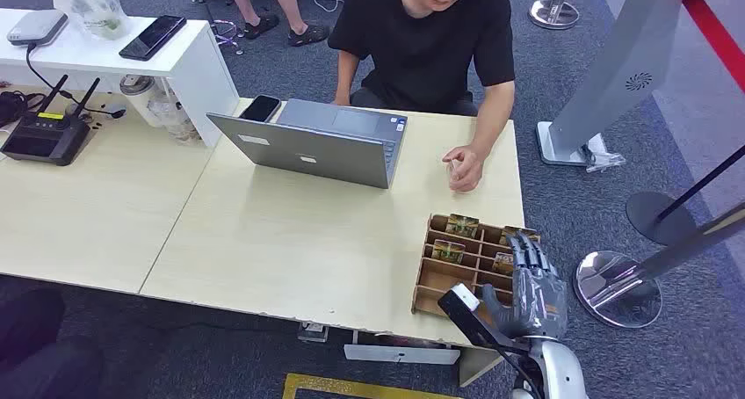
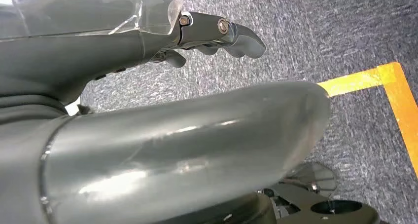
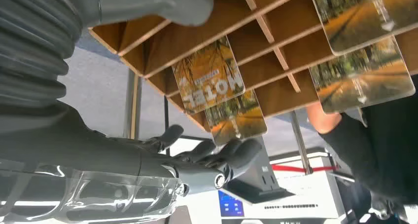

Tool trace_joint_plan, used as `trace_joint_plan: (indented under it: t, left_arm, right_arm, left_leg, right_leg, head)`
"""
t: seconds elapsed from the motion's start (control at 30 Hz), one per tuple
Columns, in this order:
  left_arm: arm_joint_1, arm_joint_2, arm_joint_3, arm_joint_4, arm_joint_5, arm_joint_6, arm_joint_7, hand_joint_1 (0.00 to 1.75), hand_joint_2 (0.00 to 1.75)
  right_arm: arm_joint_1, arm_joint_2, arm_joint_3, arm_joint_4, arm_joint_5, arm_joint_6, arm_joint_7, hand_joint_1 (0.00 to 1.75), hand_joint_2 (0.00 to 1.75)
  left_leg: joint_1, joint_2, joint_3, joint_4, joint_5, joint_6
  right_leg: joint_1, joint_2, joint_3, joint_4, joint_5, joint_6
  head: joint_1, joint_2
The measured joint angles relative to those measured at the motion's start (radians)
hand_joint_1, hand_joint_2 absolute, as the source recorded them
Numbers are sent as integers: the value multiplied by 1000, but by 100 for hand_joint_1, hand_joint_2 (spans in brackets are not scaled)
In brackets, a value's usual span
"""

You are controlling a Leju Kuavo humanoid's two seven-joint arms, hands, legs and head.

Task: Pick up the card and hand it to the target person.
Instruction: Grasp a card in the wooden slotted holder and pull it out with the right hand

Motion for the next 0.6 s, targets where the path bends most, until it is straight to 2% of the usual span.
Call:
trace_joint_plan:
  t: [0.47, 0.6]
  left_arm:
    - [0, 0, 0, 0, -5, -12, 2, 0, 0]
    - [0, 0, 0, 0, -7, -16, 2, 0, 0]
  right_arm:
    - [12, 0, -2, -16, 16, 50, 43, 65, 175]
    - [16, 0, -3, -26, 18, 54, 48, 83, 175]
  left_leg:
    - [0, 0, 0, 0, 0, 0]
    - [0, 0, 0, 0, 0, 0]
  right_leg:
    - [0, 0, 0, 0, 0, 0]
    - [0, 0, 0, 0, 0, 0]
  head:
    - [0, 0]
    - [0, 0]
